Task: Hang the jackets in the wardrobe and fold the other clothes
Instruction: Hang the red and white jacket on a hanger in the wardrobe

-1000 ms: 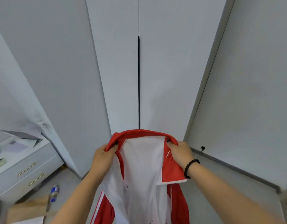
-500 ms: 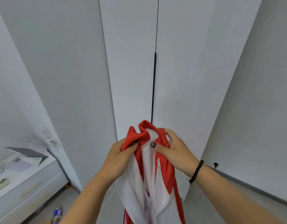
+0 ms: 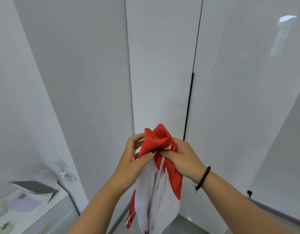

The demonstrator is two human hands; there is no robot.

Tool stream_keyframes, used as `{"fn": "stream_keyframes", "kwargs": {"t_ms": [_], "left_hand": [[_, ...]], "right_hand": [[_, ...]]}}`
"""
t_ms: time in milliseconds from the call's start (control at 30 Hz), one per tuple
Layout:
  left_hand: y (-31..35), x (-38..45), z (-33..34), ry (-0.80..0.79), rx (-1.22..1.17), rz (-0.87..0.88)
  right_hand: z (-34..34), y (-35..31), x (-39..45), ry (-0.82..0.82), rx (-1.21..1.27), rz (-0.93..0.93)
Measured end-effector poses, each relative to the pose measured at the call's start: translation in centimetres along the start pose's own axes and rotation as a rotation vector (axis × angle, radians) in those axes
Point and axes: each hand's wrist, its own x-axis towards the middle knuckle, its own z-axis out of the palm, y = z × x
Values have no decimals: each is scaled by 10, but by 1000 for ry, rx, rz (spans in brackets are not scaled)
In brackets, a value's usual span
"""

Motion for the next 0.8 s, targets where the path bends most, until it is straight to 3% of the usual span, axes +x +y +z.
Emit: {"fn": "stream_keyframes", "kwargs": {"t_ms": [400,633,800], "left_hand": [[-60,24,-50,41,136,-196],[-85,78,-45,23,78,-238],[-97,126,-27,50,-33,-324]], "right_hand": [[55,-6,106,-11,300,39],[42,25,163,35,402,176],[6,45,202,10,333,227]]}}
